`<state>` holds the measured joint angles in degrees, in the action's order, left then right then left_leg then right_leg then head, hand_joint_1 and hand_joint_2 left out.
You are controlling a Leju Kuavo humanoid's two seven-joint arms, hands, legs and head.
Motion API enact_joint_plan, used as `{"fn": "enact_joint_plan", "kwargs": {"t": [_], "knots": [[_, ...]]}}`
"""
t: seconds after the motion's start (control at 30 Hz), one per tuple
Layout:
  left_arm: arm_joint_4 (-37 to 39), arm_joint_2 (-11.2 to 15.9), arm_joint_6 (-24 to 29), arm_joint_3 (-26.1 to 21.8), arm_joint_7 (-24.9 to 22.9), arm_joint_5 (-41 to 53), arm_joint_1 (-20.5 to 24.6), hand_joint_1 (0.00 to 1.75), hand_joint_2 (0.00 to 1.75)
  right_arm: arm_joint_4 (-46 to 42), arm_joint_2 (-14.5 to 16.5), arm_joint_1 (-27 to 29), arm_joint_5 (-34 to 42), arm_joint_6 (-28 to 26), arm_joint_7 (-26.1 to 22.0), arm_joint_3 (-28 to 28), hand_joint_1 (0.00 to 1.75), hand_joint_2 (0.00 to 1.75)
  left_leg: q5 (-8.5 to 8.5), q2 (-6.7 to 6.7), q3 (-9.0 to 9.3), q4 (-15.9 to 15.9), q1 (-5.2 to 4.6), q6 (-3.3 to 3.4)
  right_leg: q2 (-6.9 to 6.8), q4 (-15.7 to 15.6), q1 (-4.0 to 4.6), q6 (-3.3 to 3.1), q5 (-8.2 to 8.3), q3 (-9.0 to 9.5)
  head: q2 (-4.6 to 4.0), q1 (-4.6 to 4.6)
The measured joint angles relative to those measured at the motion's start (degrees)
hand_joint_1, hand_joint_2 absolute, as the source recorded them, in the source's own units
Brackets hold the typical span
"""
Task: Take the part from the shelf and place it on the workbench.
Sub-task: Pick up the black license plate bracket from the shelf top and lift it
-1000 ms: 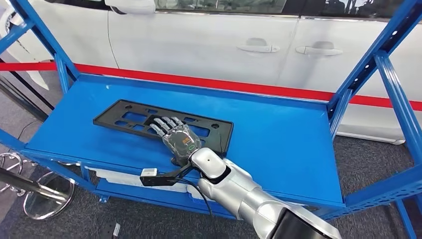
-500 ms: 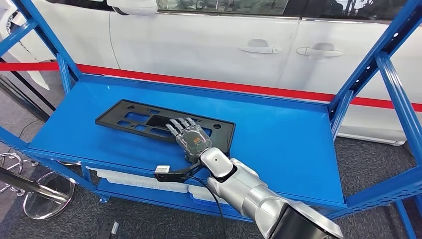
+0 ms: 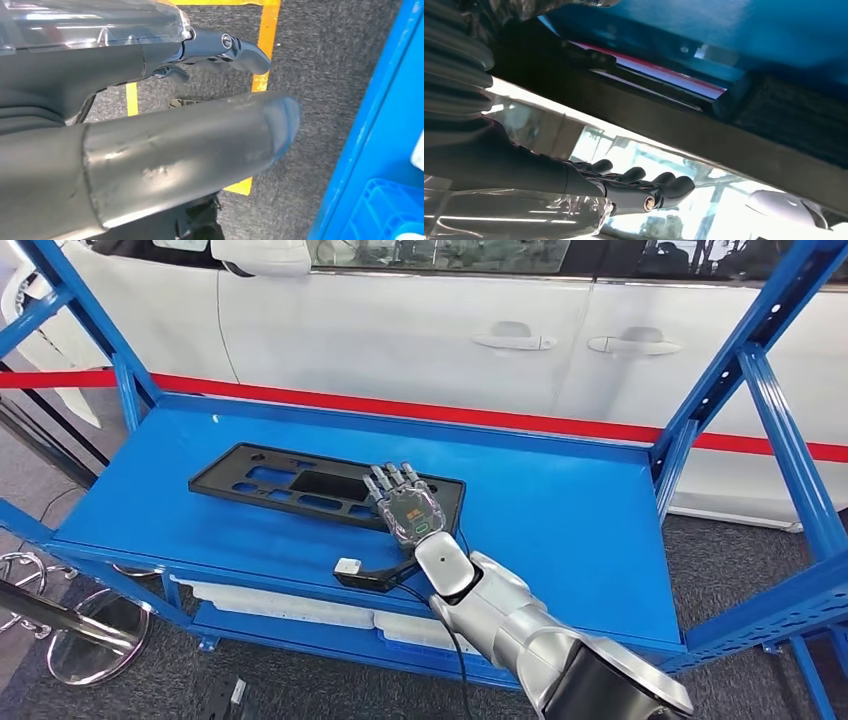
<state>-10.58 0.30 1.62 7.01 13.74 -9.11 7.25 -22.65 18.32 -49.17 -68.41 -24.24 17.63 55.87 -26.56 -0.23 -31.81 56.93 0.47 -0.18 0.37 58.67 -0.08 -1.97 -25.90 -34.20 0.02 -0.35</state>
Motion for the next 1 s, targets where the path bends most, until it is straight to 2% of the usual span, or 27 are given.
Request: {"fn": "enact_joint_plan", "kwargs": {"t": [0.03, 0.07, 0.13, 0.17, 0.23, 0.27, 0.3, 0.33, 0.4, 0.47, 0.5, 0.57, 0.63, 0.67, 0.73, 0.77, 0.8, 0.83, 0.87, 0.9, 0.93, 0.97, 1.0], "knots": [[0.0, 0.0, 0.0, 0.0, 0.0, 0.0, 0.0, 0.00, 0.00, 0.2, -0.1, 0.0, -0.1, 0.0, 0.2, 0.0, 1.41, 1.75, 0.12, -0.04, 0.04, -0.1, -0.16, 0.24, 0.00, -0.1, 0.02, 0.33, 0.10, 0.00, 0.00, 0.00], [0.0, 0.0, 0.0, 0.0, 0.0, 0.1, 0.0, 0.00, 0.00, 0.5, -0.3, 0.0, -0.3, 0.0, 0.4, 0.0, 1.64, 1.75, 0.35, -0.04, 0.06, -0.3, -0.05, 0.56, 0.00, -0.1, 0.02, 0.66, 0.13, -0.01, 0.00, 0.00], [0.0, 0.0, 0.0, 0.0, -0.1, 0.2, 0.1, 0.00, 0.00, 1.0, -0.6, 0.0, -0.6, 0.1, 0.9, 0.0, 1.72, 1.75, 0.87, 0.13, 0.04, -0.7, 0.20, 1.26, -0.03, 1.6, -0.03, 1.30, -1.22, -0.71, 0.00, 0.01], [0.0, 0.0, 0.0, 0.0, -0.1, 0.2, 0.1, 0.00, 0.00, 1.2, -0.8, 0.0, -0.8, 0.1, 1.1, -0.1, 1.73, 1.75, 1.11, 0.23, -0.03, -0.9, 0.33, 1.58, -0.05, 4.0, -0.08, 1.56, -2.84, -1.78, 0.00, 0.02], [0.0, 0.1, 0.0, -0.1, -0.2, 0.5, 0.2, 0.00, 0.00, 1.5, -1.3, 0.2, -0.9, 0.3, 1.3, -0.2, 1.75, 1.75, 1.27, 0.35, -0.36, -0.9, 0.27, 1.89, -0.07, 11.3, -0.25, 1.88, -6.76, -5.12, 0.00, 0.01], [0.0, 0.1, 0.0, -0.1, -0.2, 0.5, 0.2, 0.00, 0.00, 1.6, -1.4, 0.3, -1.0, 0.3, 1.3, -0.3, 1.75, 1.75, 1.29, 0.39, -0.49, -0.8, 0.25, 1.92, -0.08, 14.4, -0.30, 1.98, -7.88, -6.53, 0.00, 0.01], [0.0, 0.1, 0.0, -0.1, -0.2, 0.6, 0.2, 0.00, 0.00, 1.8, -1.6, 0.4, -1.0, 0.4, 1.3, -0.3, 1.75, 1.75, 1.29, 0.40, -0.58, -0.8, 0.24, 1.93, -0.08, 15.8, -0.32, 2.04, -7.97, -7.14, 0.00, 0.01], [0.0, 0.1, 0.0, -0.1, -0.2, 0.7, 0.1, 0.00, 0.00, 1.9, -1.7, 0.5, -1.0, 0.4, 1.3, -0.3, 1.75, 1.75, 1.27, 0.39, -0.62, -0.6, 0.24, 1.89, -0.09, 15.0, -0.34, 2.01, -6.94, -6.63, 0.00, 0.02], [0.0, 0.1, 0.0, -0.1, -0.2, 0.7, 0.2, 0.00, 0.00, 2.0, -1.9, 0.5, -1.0, 0.5, 1.3, -0.5, 1.75, 1.75, 1.12, 0.29, -0.60, -0.3, 0.24, 1.68, -0.10, 7.9, -0.32, 1.62, -3.22, -2.98, 0.00, 0.02], [0.0, 0.1, -0.1, -0.1, -0.2, 0.7, 0.2, 0.00, 0.00, 2.0, -2.0, 0.3, -1.0, 0.6, 1.3, -0.7, 1.75, 1.75, 0.91, 0.19, -0.73, 0.0, 0.03, 1.25, -0.10, 1.5, -0.13, 1.10, -1.05, 0.09, 0.00, 0.01], [-0.1, 0.1, -0.1, -0.1, -0.2, 0.7, 0.2, 0.00, 0.00, 2.0, -2.0, 0.2, -1.0, 0.6, 1.2, -0.8, 1.75, 1.75, 0.86, 0.17, -0.81, 0.1, -0.06, 0.99, -0.09, 0.3, -0.02, 0.91, -0.94, 0.58, 0.00, 0.01], [-0.1, 0.1, -0.1, -0.1, -0.2, 0.7, 0.3, 0.00, 0.00, 2.0, -2.0, 0.0, -1.0, 0.6, 1.1, -1.0, 1.75, 1.75, 0.86, 0.14, -0.81, 0.0, -0.05, 0.38, -0.08, 0.0, 0.07, 0.46, -0.85, 0.63, 0.00, 0.00], [-0.1, 0.2, -0.1, -0.1, -0.2, 0.7, 0.3, 0.00, 0.00, 2.0, -2.0, -0.1, -1.0, 0.6, 1.0, -1.1, 1.75, 1.75, -0.24, 0.12, -1.21, 1.2, 0.10, -0.23, -0.22, -0.5, -0.14, -0.24, -0.53, 0.94, 0.00, 0.00], [-0.1, 0.2, -0.1, -0.1, -0.2, 0.8, 0.3, 0.00, 0.00, 2.0, -2.0, -0.1, -1.0, 0.6, 0.9, -1.1, 1.75, 1.75, -1.67, 0.12, -2.16, 3.5, 0.16, -0.51, -0.32, -0.8, -0.32, -0.53, -0.37, 1.06, 0.00, 0.00], [-0.1, 0.2, -0.2, -0.1, -0.2, 0.8, 0.3, 0.00, 0.00, 2.0, -2.0, -0.1, -1.0, 0.6, 0.8, -1.2, 1.75, 1.75, -5.52, 0.14, -5.53, 10.9, 0.31, -0.98, -0.45, -0.9, -0.38, -0.78, -0.26, 1.04, 0.00, 0.00], [-0.1, 0.2, -0.2, -0.1, -0.2, 0.8, 0.2, 0.00, 0.00, 2.0, -2.0, -0.1, -1.0, 0.6, 0.8, -1.2, 1.75, 1.75, -6.85, 0.15, -7.21, 14.5, 0.37, -1.17, -0.47, -0.9, -0.37, -0.79, -0.27, 0.99, 0.00, 0.00], [-0.1, 0.2, -0.2, -0.1, -0.3, 0.8, 0.2, 0.00, 0.00, 2.0, -2.0, 0.0, -1.0, 0.6, 0.8, -1.2, 1.75, 1.75, -7.12, 0.15, -8.16, 16.5, 0.41, -1.28, -0.47, -0.9, -0.35, -0.78, -0.29, 1.01, 0.00, 0.00], [-0.1, 0.2, -0.2, -0.1, -0.3, 0.8, 0.1, 0.00, 0.00, 2.0, -2.0, 0.0, -1.0, 0.6, 0.8, -1.2, 1.75, 1.75, -6.21, 0.16, -8.03, 16.1, 0.45, -1.32, -0.44, -0.8, -0.36, -0.75, -0.33, 1.07, 0.00, 0.00], [-0.1, 0.3, -0.2, -0.1, -0.3, 0.8, 0.1, 0.00, 0.00, 2.0, -2.0, 0.0, -1.0, 0.6, 0.8, -1.2, 1.75, 1.75, -4.30, 0.17, -6.80, 13.5, 0.51, -1.29, -0.39, -0.8, -0.37, -0.69, -0.40, 1.16, 0.00, 0.00], [-0.1, 0.3, -0.2, -0.1, -0.3, 0.8, 0.2, 0.00, 0.00, 2.0, -2.0, 0.0, -1.0, 0.6, 0.8, -1.3, 1.75, 1.75, -2.04, 0.19, -4.78, 9.2, 0.58, -1.19, -0.32, -0.6, -0.39, -0.56, -0.52, 1.23, 0.00, 0.00], [-0.1, 0.3, -0.2, -0.1, -0.3, 0.8, 0.2, 0.00, 0.00, 2.0, -2.0, 0.0, -1.0, 0.6, 0.8, -1.4, 1.75, 1.75, -0.51, 0.19, -2.78, 5.1, 0.53, -1.05, -0.23, -0.5, -0.29, -0.36, -0.65, 1.20, 0.00, 0.00], [-0.1, 0.3, -0.3, -0.1, -0.2, 0.8, 0.3, 0.00, 0.00, 2.0, -2.0, 0.0, -1.0, 0.6, 0.8, -1.5, 1.75, 1.75, 0.39, 0.17, -1.38, 2.1, 0.44, -0.80, -0.12, -0.3, -0.20, -0.11, -0.72, 1.08, 0.00, 0.00], [-0.1, 0.3, -0.3, -0.1, -0.2, 0.9, 0.4, 0.00, 0.00, 2.0, -2.0, 0.0, -1.0, 0.7, 0.7, -1.6, 1.75, 1.75, 0.61, 0.15, -0.66, 0.5, 0.32, -0.55, -0.02, -0.2, -0.11, 0.17, -0.73, 0.93, 0.00, 0.00]]}}
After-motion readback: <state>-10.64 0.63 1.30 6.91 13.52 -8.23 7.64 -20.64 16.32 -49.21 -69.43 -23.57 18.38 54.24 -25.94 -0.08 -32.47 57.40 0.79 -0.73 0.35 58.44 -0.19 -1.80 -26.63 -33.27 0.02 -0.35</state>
